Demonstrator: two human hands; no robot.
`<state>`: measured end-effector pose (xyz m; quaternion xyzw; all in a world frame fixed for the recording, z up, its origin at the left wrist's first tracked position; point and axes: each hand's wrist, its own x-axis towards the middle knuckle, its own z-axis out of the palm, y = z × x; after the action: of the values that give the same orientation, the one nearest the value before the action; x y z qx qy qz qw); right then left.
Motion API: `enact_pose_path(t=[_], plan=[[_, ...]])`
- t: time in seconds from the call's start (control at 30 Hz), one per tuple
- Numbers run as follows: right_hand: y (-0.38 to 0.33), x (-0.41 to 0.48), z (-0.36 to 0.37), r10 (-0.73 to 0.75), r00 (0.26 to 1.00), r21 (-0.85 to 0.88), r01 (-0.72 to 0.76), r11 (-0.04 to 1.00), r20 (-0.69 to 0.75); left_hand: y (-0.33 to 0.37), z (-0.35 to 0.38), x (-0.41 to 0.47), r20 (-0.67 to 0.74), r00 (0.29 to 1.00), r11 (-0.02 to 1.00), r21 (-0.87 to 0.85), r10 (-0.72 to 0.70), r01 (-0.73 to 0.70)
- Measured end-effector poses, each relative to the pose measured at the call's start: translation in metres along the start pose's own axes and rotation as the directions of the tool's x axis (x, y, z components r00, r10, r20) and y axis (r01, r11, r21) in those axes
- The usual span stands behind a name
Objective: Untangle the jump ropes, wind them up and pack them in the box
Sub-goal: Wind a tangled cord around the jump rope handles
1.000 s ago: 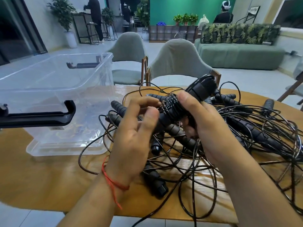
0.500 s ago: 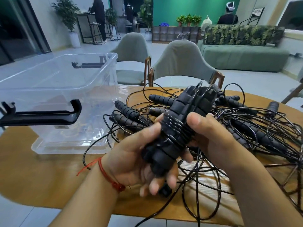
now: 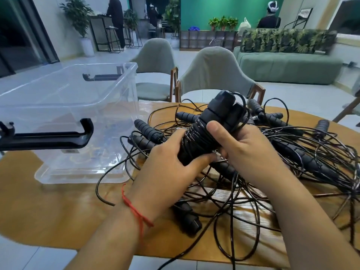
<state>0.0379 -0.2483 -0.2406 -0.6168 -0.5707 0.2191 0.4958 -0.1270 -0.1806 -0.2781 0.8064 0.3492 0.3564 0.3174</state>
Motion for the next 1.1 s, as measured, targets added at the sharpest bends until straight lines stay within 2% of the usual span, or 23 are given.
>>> enact_pose_path(t=[0.1, 0.2, 0.3, 0.43, 0.5, 0.6, 0.67, 0.73, 0.8, 0.87, 0.93, 1.0, 1.03, 1.1], plan=[[0.001, -0.003, 0.001, 0.007, 0.997, -0.174, -0.021, 0.985, -0.08, -0.006, 0.004, 0.001, -0.136, 0.989, 0.997, 0.05, 0.065, -0.058], [0.003, -0.006, 0.003, 0.008, 0.983, -0.384, -0.08, 0.92, -0.185, -0.008, 0.005, 0.002, -0.234, 0.962, 0.986, 0.116, 0.142, -0.117], [-0.001, -0.008, 0.008, 0.028, 0.983, -0.342, -0.09, 0.935, -0.182, -0.012, 0.008, 0.001, -0.319, 0.92, 0.955, 0.257, 0.229, -0.149], [-0.004, -0.008, 0.015, 0.055, 0.99, -0.104, -0.069, 0.992, -0.13, -0.012, 0.019, -0.003, -0.346, 0.895, 0.916, 0.375, 0.283, -0.144], [-0.004, -0.007, 0.014, 0.034, 0.991, 0.023, -0.031, 0.999, -0.127, -0.009, 0.022, -0.005, -0.268, 0.922, 0.924, 0.335, 0.279, -0.183], [0.0, -0.004, 0.007, -0.025, 0.992, 0.106, 0.039, 0.994, -0.127, -0.001, 0.013, -0.003, -0.155, 0.97, 0.982, 0.01, 0.189, -0.189], [0.002, -0.003, 0.003, -0.062, 0.993, 0.174, 0.078, 0.982, -0.097, 0.006, 0.003, 0.001, -0.104, 0.991, 0.969, -0.223, 0.08, -0.101], [0.003, -0.004, 0.0, -0.114, 0.992, 0.242, 0.126, 0.962, -0.061, 0.01, -0.007, 0.005, 0.05, 0.996, 0.866, -0.492, -0.073, 0.088], [0.007, -0.004, -0.003, -0.157, 0.987, 0.317, 0.157, 0.935, -0.026, 0.009, -0.016, 0.007, 0.369, 0.925, 0.676, -0.658, -0.094, 0.331], [0.011, -0.004, -0.004, -0.172, 0.984, 0.409, 0.138, 0.902, 0.047, 0.005, -0.021, 0.003, 0.616, 0.786, 0.559, -0.666, 0.039, 0.494], [0.015, -0.005, -0.004, -0.194, 0.961, 0.475, 0.079, 0.876, 0.197, 0.001, -0.019, -0.001, 0.707, 0.687, 0.426, -0.681, 0.168, 0.596], [0.015, -0.007, -0.001, -0.225, 0.918, 0.476, 0.045, 0.878, 0.328, -0.001, -0.015, -0.003, 0.732, 0.628, 0.346, -0.68, 0.266, 0.646], [0.014, -0.008, -0.001, -0.228, 0.906, 0.471, 0.037, 0.882, 0.356, -0.002, -0.014, -0.004, 0.733, 0.613, 0.347, -0.68, 0.296, 0.646], [0.012, -0.011, 0.0, -0.228, 0.925, 0.442, 0.075, 0.894, 0.303, -0.004, -0.013, -0.003, 0.72, 0.625, 0.387, -0.692, 0.302, 0.61]])
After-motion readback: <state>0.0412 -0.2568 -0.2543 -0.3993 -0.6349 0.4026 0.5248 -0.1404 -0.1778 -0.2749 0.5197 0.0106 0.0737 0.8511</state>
